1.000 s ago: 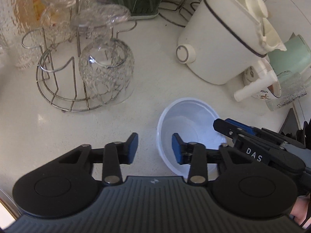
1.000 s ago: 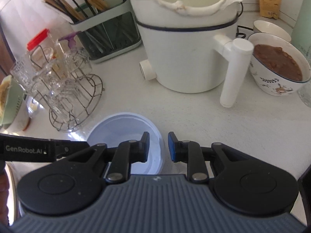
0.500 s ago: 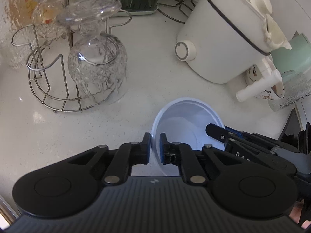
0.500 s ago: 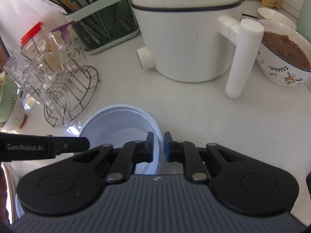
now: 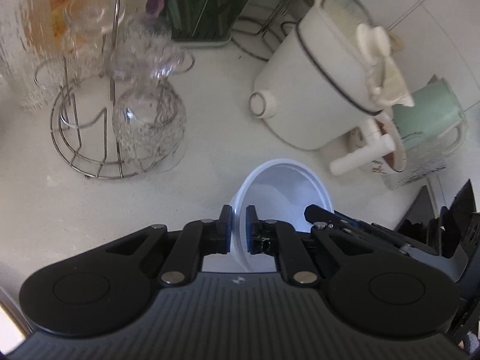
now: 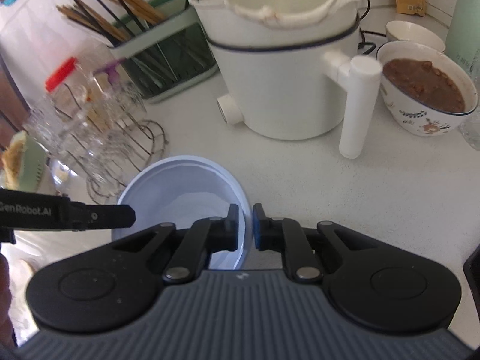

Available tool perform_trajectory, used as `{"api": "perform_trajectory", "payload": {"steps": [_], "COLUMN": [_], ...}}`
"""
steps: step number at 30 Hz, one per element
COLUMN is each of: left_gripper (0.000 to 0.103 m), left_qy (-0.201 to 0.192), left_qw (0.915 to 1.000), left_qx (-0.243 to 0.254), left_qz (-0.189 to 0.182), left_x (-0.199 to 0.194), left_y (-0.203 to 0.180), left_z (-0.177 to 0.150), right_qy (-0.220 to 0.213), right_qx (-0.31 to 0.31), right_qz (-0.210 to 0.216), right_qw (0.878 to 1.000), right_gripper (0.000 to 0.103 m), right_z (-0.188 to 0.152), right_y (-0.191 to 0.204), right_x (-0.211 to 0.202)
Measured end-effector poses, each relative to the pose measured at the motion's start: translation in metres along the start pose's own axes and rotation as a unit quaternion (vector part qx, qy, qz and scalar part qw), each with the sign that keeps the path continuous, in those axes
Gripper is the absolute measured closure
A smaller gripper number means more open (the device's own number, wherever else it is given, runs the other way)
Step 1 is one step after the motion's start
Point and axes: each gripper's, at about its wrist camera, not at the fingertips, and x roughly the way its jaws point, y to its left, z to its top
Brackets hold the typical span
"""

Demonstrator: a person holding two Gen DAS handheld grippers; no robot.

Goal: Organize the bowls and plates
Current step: 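Lift the white plastic bowl with both grippers toward the bowl by the plates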

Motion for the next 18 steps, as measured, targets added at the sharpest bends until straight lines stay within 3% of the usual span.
{"api": "perform_trajectory", "payload": {"steps": [12, 18], "left_gripper": [0.093, 0.093], "left_qy": [-0.026, -0.038], "left_qw": [0.9993, 0.9986], "left_qx": [0.01, 0.035], "left_qz": [-0.026, -0.011], "left_x": [-0.049, -0.064], "left_y": [-0.012, -0.017], "left_z": [-0.017, -0.024], "right_qy": [-0.038, -0.053], "right_qx": [0.021, 0.027], "right_qz": [0.012, 0.025], "right_qw": [0.999, 0.998], "right_gripper": [0.09, 0.09], "right_z": [-0.003, -0.011], "right_y": [0.005, 0.013], "right_x": [-0.05, -0.068]}}
